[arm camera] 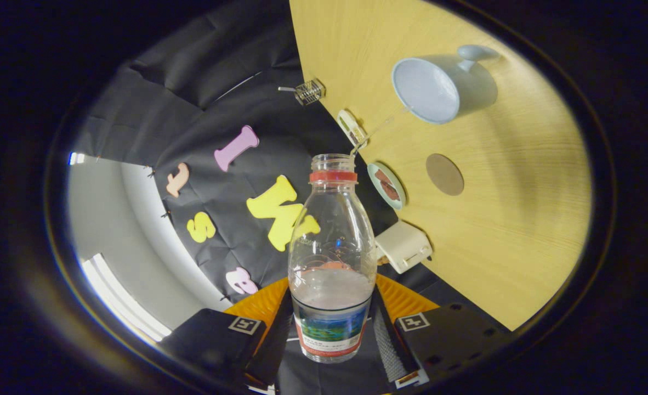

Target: Take the bottle from table, then pour the juice into the cup, finally place the bottle on the coaster

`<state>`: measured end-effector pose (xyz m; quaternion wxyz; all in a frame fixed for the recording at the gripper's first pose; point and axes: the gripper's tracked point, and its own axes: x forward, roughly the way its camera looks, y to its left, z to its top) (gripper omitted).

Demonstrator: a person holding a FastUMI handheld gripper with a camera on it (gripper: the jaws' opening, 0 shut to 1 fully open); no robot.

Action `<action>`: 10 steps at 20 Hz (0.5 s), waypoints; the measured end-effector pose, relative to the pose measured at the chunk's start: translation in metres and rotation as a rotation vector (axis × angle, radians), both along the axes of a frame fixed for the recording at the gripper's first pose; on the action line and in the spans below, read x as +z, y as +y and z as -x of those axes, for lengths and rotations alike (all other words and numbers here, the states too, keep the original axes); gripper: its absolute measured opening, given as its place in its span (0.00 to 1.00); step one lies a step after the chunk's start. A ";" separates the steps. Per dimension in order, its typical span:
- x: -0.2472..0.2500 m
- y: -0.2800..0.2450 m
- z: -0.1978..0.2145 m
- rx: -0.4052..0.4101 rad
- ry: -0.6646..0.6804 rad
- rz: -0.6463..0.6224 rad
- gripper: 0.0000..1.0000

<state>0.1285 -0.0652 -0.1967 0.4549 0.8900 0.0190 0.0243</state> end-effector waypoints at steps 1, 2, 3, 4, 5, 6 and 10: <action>0.001 -0.002 -0.001 -0.005 -0.001 -0.009 0.76; 0.001 -0.004 -0.003 -0.005 0.004 -0.017 0.76; 0.000 -0.005 -0.006 -0.005 0.010 -0.028 0.76; 0.000 -0.007 -0.007 -0.004 0.012 -0.043 0.76; 0.001 -0.007 -0.010 -0.001 0.007 -0.065 0.76; 0.004 -0.010 -0.011 -0.005 0.005 -0.090 0.76; 0.001 -0.014 -0.012 -0.010 0.015 -0.136 0.76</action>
